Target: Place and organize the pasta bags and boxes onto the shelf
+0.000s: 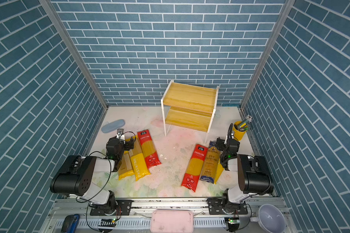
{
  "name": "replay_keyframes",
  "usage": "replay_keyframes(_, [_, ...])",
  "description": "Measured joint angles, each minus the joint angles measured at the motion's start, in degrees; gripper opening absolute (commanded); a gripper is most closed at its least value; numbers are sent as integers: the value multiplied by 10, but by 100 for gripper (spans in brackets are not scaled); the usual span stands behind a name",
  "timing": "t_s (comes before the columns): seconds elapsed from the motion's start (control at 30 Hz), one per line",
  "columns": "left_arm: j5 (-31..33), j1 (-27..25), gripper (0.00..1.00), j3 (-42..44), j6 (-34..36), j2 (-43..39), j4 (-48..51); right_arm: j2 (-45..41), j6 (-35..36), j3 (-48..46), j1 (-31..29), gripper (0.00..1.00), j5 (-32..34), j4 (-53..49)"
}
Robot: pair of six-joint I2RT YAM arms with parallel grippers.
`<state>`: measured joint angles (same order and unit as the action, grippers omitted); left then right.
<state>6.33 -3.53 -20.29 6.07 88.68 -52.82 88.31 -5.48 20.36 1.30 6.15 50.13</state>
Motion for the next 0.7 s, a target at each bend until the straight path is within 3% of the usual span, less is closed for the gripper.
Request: replay_keyframes(0.7, [-22, 4, 100, -2, -1, 0, 16, 0, 0, 0, 0, 99, 0, 0])
